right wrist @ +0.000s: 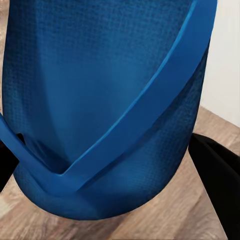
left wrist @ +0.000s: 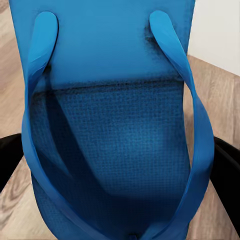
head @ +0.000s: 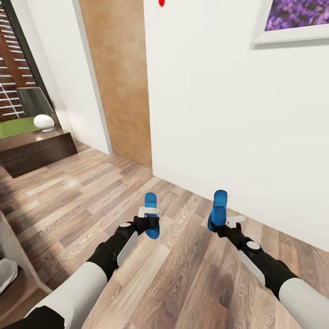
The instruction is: In the bedroom, move the book from the bed onto either nightstand, and place the two sandals side by side next to the bed.
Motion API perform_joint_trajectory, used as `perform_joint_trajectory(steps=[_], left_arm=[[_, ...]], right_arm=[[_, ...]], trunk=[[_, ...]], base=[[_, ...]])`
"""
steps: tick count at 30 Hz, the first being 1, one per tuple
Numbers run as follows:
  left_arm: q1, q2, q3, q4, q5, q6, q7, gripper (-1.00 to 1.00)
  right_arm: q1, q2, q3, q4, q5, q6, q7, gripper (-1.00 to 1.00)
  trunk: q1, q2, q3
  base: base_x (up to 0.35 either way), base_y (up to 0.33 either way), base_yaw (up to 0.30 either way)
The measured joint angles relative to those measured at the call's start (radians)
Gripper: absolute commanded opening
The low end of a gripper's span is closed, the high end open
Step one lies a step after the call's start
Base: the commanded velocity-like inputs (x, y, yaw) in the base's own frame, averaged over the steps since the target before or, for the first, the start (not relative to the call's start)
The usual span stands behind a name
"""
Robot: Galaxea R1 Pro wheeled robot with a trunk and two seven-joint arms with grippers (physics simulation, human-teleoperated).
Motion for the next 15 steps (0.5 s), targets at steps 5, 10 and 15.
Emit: perform_joint_trajectory(steps=[5,10,15], left_arm=[[0.000,-0.001,0.000,0.000,0.000,0.000,0.000,-1.00],[0.000,0.000,0.000,0.000,0.000,0.001,-0.003,-1.00],[0.000,0.000,0.000,0.000,0.000,0.001,-0.004,-1.00]], right_arm=[[0.000,0.000,0.000,0.000,0.000,0.001,0.000,-1.00],[0.000,0.000,0.000,0.001,0.000,0.000,0.000,-1.00],[0.000,0.000,0.000,0.001,0.000,0.001,0.000,-1.00]], trunk=[[0.000,0.000,0.000],[0.000,0.000,0.000],[0.000,0.000,0.000]], base=[[0.296,-0.181,0.273],[0.297,-0.143,0.273],[0.297,-0.143,0.273]])
